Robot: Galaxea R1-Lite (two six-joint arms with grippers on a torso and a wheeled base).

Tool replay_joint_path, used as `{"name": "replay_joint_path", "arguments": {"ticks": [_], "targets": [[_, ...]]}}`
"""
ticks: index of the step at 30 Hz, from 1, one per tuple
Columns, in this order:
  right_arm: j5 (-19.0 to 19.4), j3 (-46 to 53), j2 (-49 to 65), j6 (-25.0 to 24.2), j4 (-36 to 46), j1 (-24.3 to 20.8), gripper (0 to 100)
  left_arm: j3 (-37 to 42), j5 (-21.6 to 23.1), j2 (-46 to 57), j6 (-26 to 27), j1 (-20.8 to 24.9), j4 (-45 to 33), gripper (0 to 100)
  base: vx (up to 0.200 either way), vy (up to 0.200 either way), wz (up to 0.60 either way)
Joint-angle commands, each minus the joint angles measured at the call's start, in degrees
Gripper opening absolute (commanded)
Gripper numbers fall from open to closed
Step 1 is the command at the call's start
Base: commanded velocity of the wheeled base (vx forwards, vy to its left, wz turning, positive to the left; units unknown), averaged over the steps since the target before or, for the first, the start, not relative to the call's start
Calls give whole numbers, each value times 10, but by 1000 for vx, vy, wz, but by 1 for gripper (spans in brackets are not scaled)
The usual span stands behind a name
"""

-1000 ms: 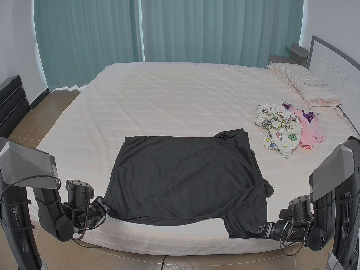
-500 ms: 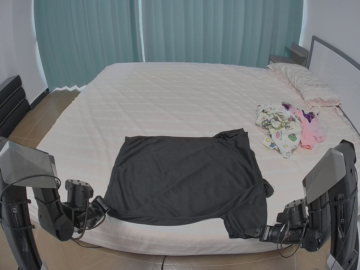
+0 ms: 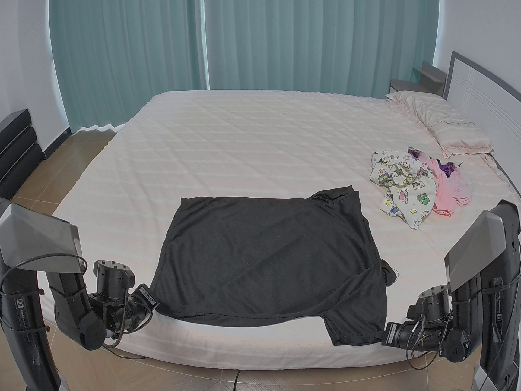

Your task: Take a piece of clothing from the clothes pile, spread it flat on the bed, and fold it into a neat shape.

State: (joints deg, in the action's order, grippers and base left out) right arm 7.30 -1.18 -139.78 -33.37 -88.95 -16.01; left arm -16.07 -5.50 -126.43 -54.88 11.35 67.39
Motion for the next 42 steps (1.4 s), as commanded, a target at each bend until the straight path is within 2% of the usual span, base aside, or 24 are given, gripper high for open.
{"name": "replay_joint_path", "arguments": {"ticks": [1, 9, 14, 20, 26, 35, 37, 42], "targets": [[-1, 12, 43, 1, 24, 15, 0, 17, -2, 8, 5, 3, 1, 0, 0, 0, 0], [-4, 12, 171, 23, 206, 12, 0, 33, -5, 47, 9, 8, 3, 0, 0, 0, 0], [-26, 12, 246, 37, 322, 10, 0, 58, -7, 43, 76, 8, 4, 0, 0, 0, 0], [-48, 12, 267, 38, 365, -6, 0, 69, -11, 43, 95, 8, 4, 0, 0, 0, 0], [-89, 12, 293, 37, 432, -57, 0, 94, -11, 42, 131, 8, 4, 0, 0, 0, 0], [-112, 12, 302, 22, 444, -71, 0, 118, -15, 43, 152, 18, -1, 0, 0, 0, 0], [-139, 12, 303, 11, 455, -78, 0, 128, -19, 46, 153, 27, -1, 0, 0, 0, 0], [-164, 12, 318, -34, 463, -115, 0, 136, -43, 43, 154, 46, -3, 0, 0, 0, 0]]}}
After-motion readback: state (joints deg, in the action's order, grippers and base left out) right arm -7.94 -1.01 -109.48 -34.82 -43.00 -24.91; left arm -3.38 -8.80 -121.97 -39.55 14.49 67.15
